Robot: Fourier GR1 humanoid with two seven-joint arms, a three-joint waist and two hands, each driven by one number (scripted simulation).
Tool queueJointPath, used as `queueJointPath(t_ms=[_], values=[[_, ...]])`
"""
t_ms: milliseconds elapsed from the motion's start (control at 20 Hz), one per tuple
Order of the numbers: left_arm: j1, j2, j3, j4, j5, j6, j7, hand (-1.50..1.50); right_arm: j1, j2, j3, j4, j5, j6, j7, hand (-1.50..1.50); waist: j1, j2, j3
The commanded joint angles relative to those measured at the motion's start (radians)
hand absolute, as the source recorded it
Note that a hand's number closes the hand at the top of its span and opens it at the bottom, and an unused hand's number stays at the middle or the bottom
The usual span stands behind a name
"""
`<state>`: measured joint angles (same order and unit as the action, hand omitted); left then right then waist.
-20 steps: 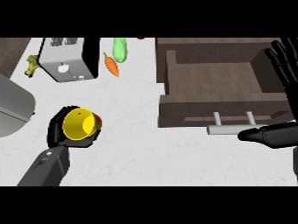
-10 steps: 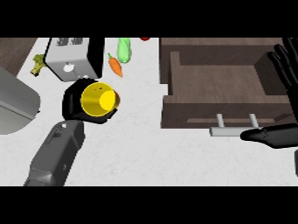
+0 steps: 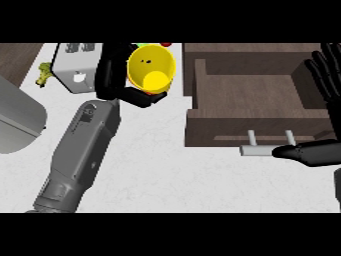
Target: Pick up the cup, place it into the drawer and close the drawer
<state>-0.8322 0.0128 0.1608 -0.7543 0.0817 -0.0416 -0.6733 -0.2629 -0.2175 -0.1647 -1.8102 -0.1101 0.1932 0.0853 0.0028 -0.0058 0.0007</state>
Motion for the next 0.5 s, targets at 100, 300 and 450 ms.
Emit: queueJointPath(t_ms=[100, 300, 450], values=[[-0.182, -0.012, -0.104, -0.092, 0.050, 0.153, 0.250, 1.50, -0.024, 0.001, -0.002, -0.005, -0.009, -0.010, 0.034, -1.50, -0.013, 0.002, 0.000], [-0.296, -0.013, -0.131, -0.006, 0.061, 0.236, 0.303, 1.50, 0.004, 0.000, -0.004, 0.016, 0.013, 0.001, -0.033, -1.50, -0.023, 0.008, 0.000], [-0.389, -0.013, -0.207, 0.073, 0.104, 0.353, 0.398, 1.50, 0.015, 0.007, 0.011, -0.027, -0.003, 0.009, -0.007, -1.50, -0.044, 0.009, 0.000]])
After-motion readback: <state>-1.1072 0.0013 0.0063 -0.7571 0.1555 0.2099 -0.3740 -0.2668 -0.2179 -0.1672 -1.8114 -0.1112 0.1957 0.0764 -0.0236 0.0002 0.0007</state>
